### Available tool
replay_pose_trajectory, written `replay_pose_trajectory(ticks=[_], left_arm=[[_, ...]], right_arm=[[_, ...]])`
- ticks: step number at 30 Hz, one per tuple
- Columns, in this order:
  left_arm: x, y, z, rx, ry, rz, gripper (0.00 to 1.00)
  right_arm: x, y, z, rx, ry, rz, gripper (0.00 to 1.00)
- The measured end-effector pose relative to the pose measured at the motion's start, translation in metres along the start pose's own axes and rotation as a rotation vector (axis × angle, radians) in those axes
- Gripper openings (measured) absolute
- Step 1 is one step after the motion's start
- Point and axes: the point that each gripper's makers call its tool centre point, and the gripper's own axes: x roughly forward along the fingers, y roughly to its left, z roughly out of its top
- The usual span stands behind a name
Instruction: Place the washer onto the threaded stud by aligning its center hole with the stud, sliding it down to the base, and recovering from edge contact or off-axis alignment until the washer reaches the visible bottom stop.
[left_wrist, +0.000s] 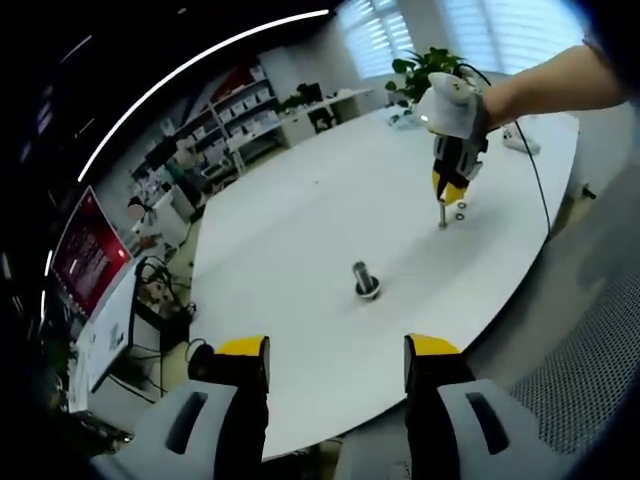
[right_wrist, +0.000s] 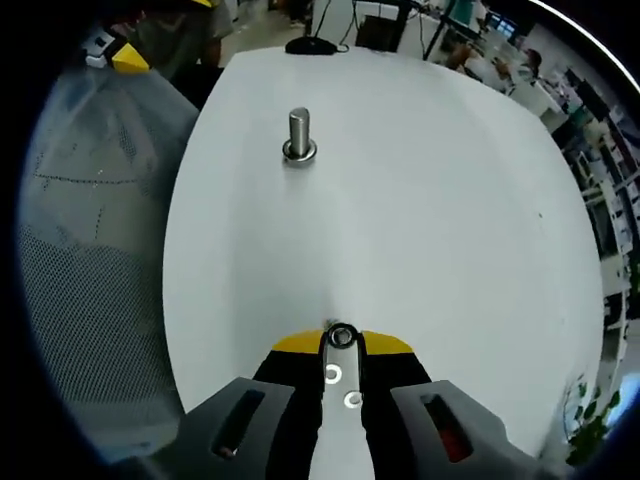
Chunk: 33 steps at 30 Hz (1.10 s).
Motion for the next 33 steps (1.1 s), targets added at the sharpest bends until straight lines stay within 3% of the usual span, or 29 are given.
replay_pose_trajectory(ticks=[7,21,25,30,33], left_arm=[[0.0,0.0,-0.001,0.001,0.002,0.0,0.52],[0.001,0.0,-0.002,-0.002,0.007,-0.003,0.52],[0.001,0.0,-0.001,-0.011,0.003,-0.007,0.52],[0.001,-0.001,-0.001,-0.007,0.002,-0.013,0.52],[0.001,-0.001,0.0,-0.008,-0.002,-0.014,0.52]], right_arm=[[0.016,-0.001,-0.006,-0.037,0.063,0.017,0.13],[0.048,0.002,-0.014,-0.048,0.125,0.051,0.13],[0.052,0.002,-0.019,-0.018,0.123,0.043,0.18],[0.047,0.003,-0.02,0.078,0.062,0.045,0.3],[0.041,0.003,-0.026,0.084,0.048,0.039,0.3]])
